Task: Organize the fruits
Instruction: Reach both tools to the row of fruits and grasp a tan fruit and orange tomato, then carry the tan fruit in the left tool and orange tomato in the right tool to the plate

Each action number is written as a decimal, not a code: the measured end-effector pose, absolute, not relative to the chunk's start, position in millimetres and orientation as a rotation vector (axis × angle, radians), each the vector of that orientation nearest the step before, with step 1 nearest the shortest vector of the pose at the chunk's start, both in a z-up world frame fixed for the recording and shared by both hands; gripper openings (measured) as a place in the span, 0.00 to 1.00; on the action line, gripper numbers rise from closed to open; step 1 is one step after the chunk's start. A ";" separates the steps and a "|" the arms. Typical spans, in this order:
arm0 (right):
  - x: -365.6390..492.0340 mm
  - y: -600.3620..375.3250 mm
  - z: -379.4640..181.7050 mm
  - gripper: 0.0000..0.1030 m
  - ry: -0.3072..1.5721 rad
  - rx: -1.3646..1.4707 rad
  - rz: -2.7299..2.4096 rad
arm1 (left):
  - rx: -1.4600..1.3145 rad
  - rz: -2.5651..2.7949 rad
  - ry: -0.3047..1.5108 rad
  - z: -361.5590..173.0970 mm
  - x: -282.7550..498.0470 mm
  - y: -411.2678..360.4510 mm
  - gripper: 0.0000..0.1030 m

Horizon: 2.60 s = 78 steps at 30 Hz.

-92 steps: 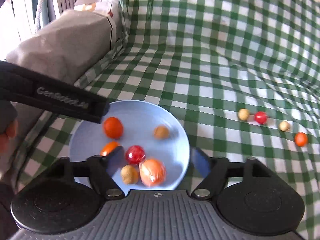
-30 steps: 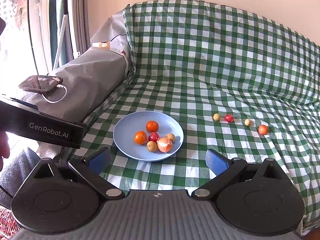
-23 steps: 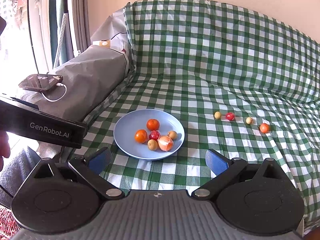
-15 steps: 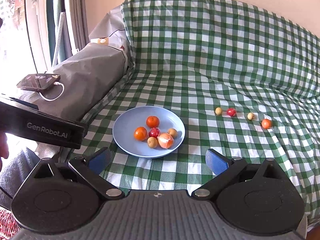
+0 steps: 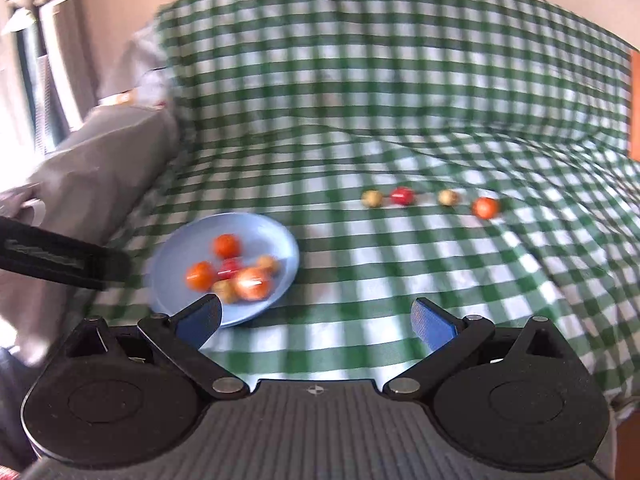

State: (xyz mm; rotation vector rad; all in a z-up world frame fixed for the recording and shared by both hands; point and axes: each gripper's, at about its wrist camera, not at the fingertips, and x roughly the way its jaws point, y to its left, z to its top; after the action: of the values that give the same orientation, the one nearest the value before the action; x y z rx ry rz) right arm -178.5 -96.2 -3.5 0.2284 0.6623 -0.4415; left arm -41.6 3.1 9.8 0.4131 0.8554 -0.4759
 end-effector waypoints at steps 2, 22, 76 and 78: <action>-176.0 -120.6 -15.2 0.98 0.660 0.243 -0.498 | 0.428 -0.497 0.855 6.8 -30.6 -19.3 1.00; -50.0 -392.7 -151.3 0.97 0.623 0.246 -0.919 | 0.506 -0.610 0.888 -131.5 115.6 -285.0 1.00; -126.7 -338.5 -103.4 0.37 0.520 0.235 -0.821 | 0.484 -0.639 0.920 -43.9 33.2 -173.4 0.25; -146.5 -314.3 -93.8 0.37 0.537 0.249 -0.766 | 0.488 -0.622 0.916 -31.4 21.4 -150.9 0.25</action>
State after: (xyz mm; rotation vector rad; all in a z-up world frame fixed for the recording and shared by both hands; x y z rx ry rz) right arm -146.5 -314.3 -93.8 0.2491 0.5368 -0.7663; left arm 21.4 -150.9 -31.4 0.4883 0.9163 -0.6223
